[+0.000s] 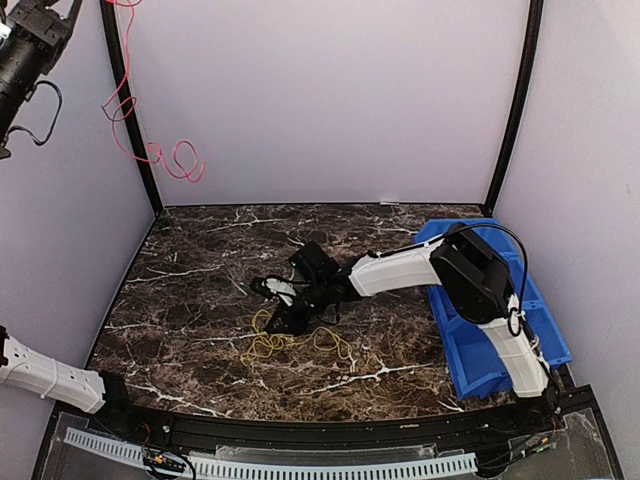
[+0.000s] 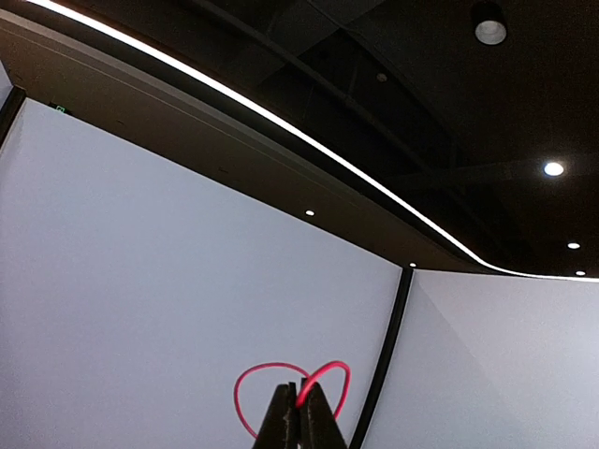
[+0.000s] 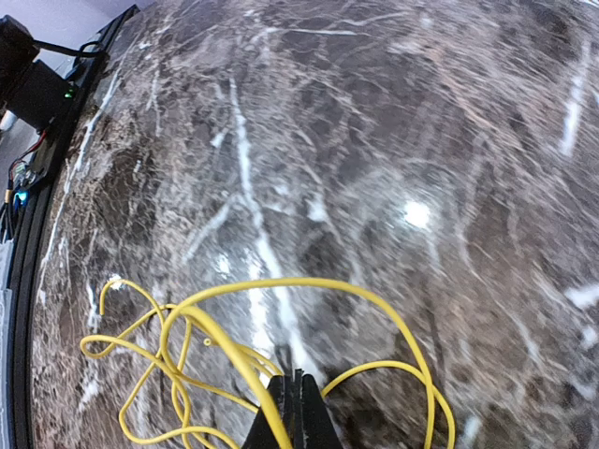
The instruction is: Untangle the cables
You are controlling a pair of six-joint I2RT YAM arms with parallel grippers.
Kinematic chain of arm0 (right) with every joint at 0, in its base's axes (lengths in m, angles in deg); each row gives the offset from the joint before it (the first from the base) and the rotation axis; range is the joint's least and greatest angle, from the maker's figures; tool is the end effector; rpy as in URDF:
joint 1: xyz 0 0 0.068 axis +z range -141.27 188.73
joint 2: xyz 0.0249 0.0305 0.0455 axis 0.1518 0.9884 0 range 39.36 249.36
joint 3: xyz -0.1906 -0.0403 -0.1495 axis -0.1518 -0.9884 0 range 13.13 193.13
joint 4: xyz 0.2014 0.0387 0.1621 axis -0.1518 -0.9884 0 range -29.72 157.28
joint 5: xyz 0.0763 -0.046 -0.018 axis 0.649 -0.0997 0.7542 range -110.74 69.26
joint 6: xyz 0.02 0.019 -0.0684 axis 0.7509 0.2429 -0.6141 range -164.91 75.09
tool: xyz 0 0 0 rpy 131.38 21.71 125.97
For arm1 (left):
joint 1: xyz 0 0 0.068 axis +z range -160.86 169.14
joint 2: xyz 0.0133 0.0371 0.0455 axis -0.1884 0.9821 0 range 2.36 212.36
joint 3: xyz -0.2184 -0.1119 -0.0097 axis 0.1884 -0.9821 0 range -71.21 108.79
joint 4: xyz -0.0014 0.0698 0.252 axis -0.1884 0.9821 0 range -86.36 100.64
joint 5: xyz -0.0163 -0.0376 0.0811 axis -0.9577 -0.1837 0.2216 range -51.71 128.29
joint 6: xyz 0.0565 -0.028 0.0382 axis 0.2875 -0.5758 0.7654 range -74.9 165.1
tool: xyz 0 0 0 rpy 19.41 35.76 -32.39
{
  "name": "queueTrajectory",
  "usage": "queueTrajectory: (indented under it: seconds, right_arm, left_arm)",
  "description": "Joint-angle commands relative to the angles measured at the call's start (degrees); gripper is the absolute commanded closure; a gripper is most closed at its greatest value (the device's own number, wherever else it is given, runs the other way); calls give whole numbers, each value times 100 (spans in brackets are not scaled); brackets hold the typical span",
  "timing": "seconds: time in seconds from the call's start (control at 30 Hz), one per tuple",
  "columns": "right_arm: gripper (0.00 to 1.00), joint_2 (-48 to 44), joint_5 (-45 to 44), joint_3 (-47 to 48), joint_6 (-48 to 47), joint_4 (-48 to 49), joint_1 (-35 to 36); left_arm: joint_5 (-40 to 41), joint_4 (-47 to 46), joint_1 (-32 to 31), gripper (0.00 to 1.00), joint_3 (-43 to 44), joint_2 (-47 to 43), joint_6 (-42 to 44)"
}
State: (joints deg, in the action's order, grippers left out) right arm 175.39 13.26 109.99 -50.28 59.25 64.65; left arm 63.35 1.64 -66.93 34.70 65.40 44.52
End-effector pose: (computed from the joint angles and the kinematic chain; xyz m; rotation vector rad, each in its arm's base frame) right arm 0.2529 0.4355 0.0772 -1.5255 1.9901 1.1049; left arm 0.1021 -0.1048 0.6258 -0.0060 0.9004 -0.7512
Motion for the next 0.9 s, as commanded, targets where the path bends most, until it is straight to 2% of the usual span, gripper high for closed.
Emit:
queueTrajectory:
  seconds: [0.0, 0.23, 0.37, 0.6, 0.87]
  right_arm:
    - [97, -434, -454, -461, -105, -166, -542]
    - [55, -1576, 107, -834, -1043, -700, -708]
    - [40, -2478, 175, -880, -1303, -931, -713]
    - [34, -3154, 325, 129, -1459, -1853, -705]
    - [19, -3310, 631, 1128, -591, -1346, -697]
  left_arm:
    - [-73, -173, 26, 100, -10, -22, 200]
    - [51, -413, 26, 100, -914, -296, 86]
    - [178, -614, 26, 100, -1570, -523, -141]
    - [357, -652, 26, 100, -2705, -801, -455]
    - [217, -475, 26, 100, -3343, -752, -810]
